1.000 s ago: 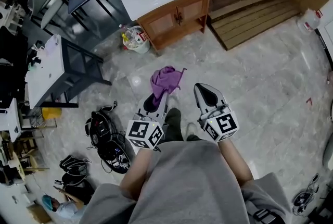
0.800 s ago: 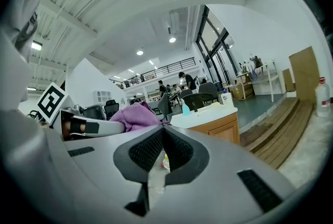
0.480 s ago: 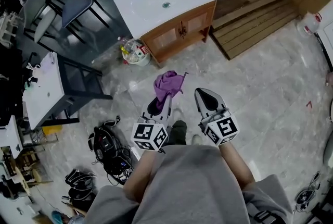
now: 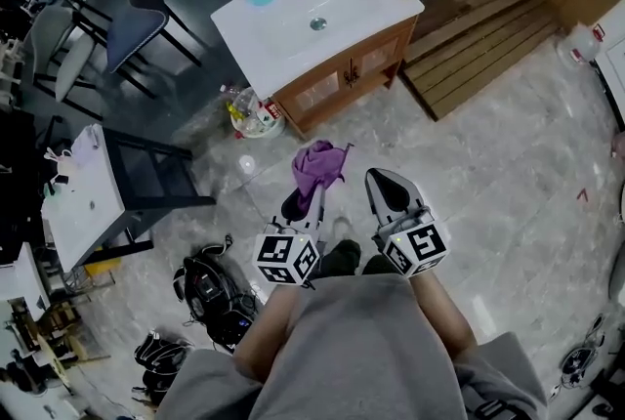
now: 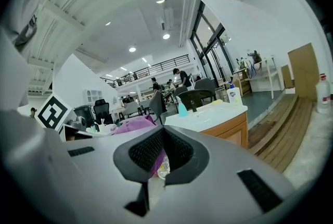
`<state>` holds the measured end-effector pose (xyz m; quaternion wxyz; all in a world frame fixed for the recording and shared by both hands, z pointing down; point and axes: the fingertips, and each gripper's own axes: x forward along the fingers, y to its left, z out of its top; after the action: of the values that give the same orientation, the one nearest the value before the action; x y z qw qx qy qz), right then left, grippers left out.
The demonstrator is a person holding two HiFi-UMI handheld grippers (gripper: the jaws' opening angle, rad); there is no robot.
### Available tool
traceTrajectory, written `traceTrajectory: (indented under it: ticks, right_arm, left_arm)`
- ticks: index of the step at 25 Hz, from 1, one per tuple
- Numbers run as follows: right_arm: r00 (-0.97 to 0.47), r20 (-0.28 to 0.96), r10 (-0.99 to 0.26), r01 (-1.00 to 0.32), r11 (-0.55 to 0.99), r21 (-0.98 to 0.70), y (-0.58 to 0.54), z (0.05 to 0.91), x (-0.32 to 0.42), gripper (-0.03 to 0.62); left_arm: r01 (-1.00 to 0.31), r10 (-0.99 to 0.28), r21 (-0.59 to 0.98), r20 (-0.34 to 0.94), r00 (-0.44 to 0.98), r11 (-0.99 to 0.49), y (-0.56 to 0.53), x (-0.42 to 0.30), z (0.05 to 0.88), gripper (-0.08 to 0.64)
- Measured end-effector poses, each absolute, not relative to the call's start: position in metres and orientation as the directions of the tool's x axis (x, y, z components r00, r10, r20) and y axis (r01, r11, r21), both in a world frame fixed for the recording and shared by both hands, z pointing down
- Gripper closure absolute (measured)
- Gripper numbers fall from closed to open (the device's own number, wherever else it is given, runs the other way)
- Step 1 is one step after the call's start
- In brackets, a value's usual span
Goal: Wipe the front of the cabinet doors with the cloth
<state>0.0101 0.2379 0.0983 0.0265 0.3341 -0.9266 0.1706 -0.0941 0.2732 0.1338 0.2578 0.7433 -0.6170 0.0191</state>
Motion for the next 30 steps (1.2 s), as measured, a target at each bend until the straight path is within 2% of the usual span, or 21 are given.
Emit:
traceTrajectory:
  ticks: [10, 20, 30]
  right_arm:
    - [-0.767, 0.194, -0.612, -0.638, 0.695, -0.331, 0.197, 0.120, 0.005, 0.583]
    - [-0.799, 0.223, -0.558, -0.599, 0.707, -0.377, 0.124, 0.148, -0.002, 0.583]
    - [-0.838, 0.255, -0.483, -0.546, 0.720, -0.428, 0.065, 0.193, -0.006, 0.583]
  left_arm:
    - [-0.921, -0.878, 0.387, 0.429, 0.214, -0.036, 0.239, -0.111, 0.174, 0.474]
    - [-0.925, -0.849, 0.362, 0.519, 0.098, 0.115, 0.183, -0.129, 0.223, 0.474]
    - [-0.933, -0.839, 0.299, 0.545, -0.004, 0.199, 0.127, -0.142, 0.263, 0.474]
